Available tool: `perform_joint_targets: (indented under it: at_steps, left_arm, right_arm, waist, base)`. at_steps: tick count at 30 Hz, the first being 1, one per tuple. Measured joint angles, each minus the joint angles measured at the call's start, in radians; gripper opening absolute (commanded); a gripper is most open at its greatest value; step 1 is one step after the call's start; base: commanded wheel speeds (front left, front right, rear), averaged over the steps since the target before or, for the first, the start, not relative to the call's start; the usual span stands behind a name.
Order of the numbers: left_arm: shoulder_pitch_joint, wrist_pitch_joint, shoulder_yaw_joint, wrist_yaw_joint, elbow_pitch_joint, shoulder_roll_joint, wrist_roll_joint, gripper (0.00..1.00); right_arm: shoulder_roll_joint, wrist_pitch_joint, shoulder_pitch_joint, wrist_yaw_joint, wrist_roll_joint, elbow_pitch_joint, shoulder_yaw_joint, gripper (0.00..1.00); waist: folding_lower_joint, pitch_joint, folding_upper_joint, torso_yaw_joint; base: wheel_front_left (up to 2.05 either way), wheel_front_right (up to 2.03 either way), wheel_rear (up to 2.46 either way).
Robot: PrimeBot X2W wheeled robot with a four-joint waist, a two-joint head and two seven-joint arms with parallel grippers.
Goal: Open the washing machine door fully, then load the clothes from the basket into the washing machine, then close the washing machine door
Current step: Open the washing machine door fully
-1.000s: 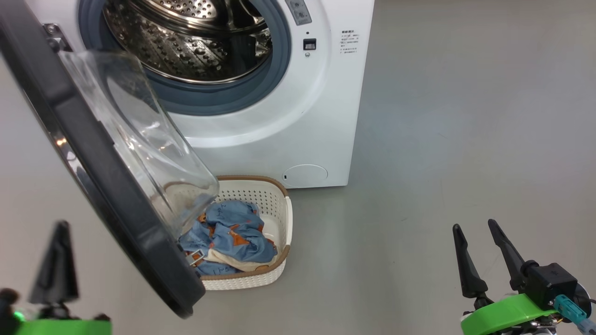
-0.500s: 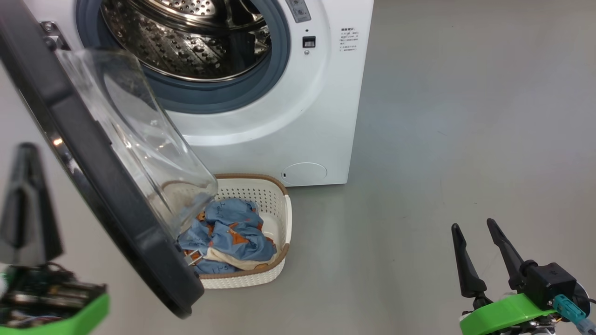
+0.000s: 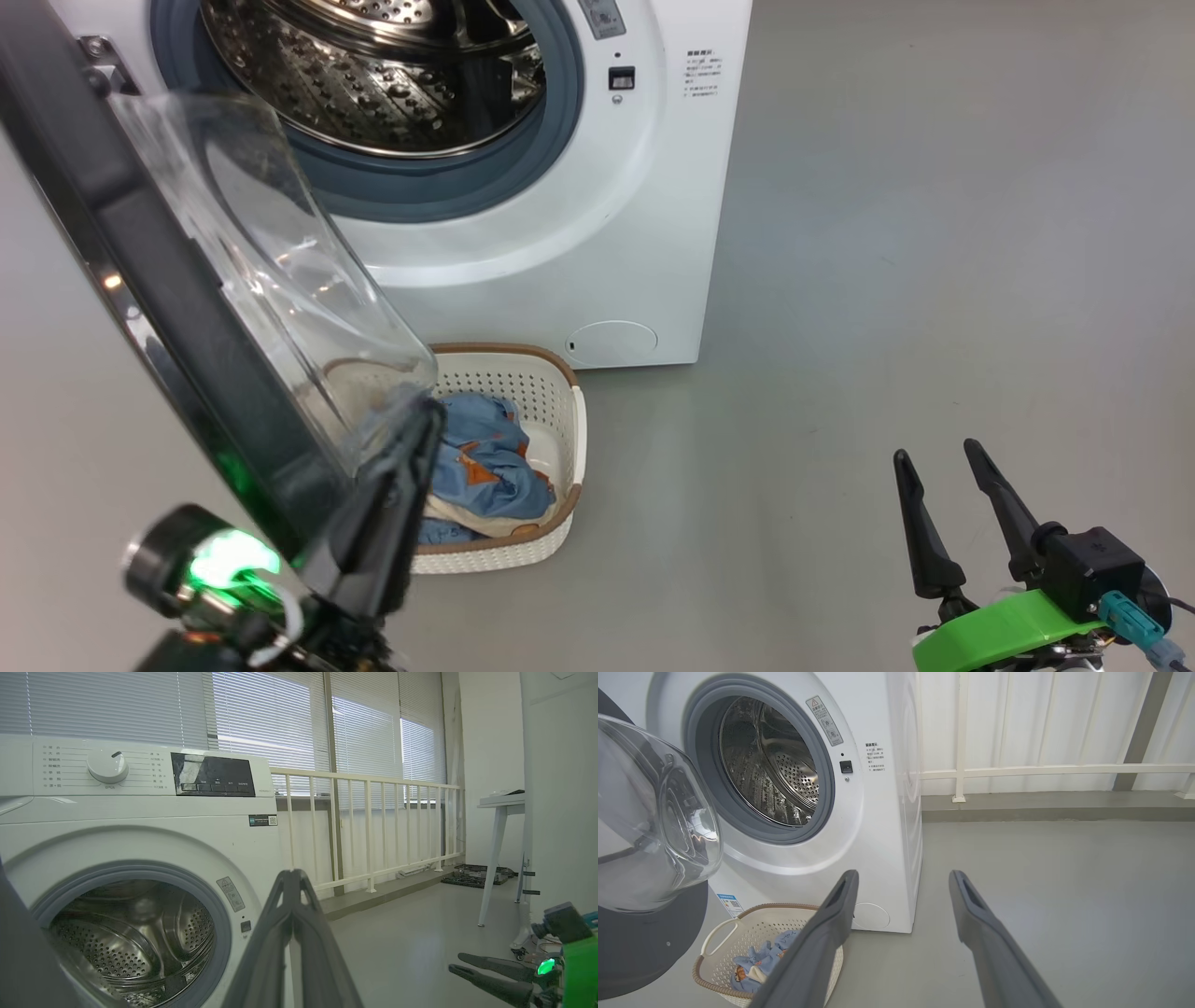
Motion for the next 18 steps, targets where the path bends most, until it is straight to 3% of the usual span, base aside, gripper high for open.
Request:
perform_joint_targets:
  at_steps: [18]
  left_arm:
    - [0.052,0.000,-0.164,0.000,0.107,0.032,-0.003,0.00]
  right_arm:
    - [0.000,0.000,0.000,0.000,0.001,0.007,0.001,1.00]
  waist:
    - [0.0000,-0.002,0.0000,0.006]
  base:
    - [0.00,0.00,0.00]
